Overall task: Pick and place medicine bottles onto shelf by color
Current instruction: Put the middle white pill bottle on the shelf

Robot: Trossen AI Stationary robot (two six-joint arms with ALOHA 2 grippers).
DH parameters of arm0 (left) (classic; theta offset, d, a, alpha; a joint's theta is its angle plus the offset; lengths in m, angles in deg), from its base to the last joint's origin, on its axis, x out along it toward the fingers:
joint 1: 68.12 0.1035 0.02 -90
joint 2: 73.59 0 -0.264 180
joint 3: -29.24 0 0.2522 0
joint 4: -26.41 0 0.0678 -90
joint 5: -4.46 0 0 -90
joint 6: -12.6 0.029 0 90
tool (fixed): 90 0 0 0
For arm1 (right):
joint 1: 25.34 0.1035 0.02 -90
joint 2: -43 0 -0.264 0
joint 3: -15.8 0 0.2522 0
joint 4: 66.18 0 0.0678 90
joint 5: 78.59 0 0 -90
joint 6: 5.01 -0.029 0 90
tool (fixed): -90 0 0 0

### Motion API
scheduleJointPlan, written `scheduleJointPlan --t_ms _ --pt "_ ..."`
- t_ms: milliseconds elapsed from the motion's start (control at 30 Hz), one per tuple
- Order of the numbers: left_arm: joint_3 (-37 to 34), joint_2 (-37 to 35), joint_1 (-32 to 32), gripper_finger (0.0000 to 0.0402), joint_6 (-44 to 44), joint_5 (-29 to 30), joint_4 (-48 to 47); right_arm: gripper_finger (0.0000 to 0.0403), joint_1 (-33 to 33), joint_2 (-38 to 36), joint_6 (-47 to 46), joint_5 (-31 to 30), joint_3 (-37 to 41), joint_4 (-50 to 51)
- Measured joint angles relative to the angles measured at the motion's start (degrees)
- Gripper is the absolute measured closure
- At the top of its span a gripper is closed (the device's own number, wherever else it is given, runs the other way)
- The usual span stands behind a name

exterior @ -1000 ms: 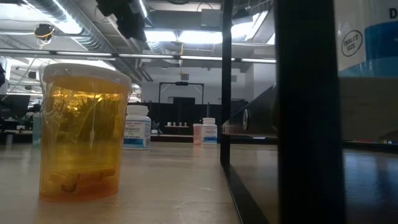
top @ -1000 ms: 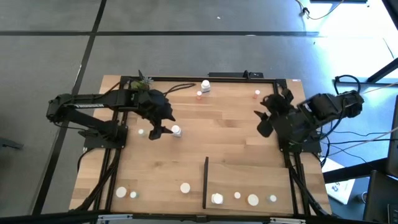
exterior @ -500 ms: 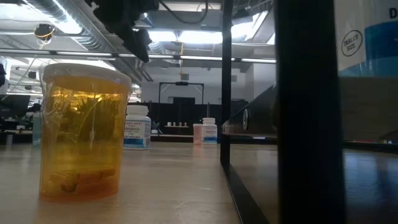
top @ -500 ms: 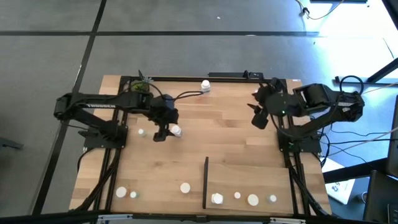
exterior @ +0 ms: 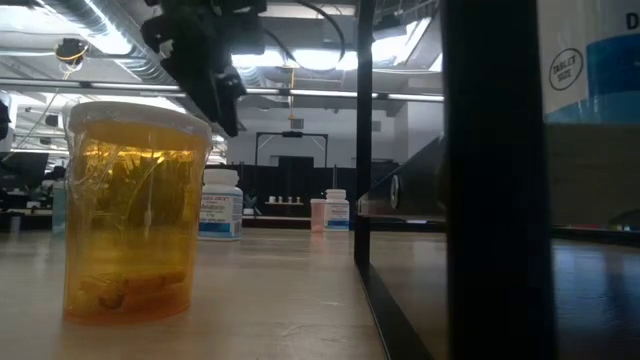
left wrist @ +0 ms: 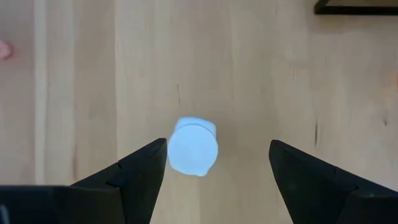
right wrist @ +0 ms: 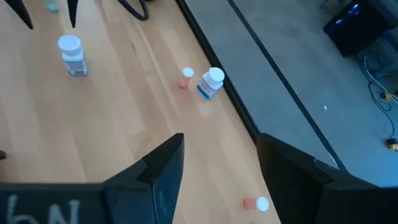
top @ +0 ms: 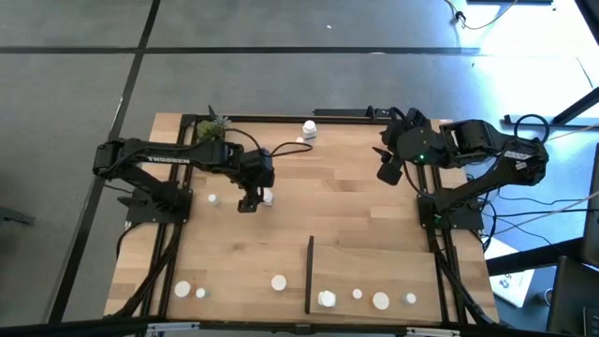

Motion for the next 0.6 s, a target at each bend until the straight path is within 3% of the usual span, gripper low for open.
scheduleJointPlan --t_ms 600 --pt "0.00 8.13 1.21 0.0124 2.66 1.29 0.35 0.0199 -0.06 0.00 0.02 -0.02 0.00 0.09"
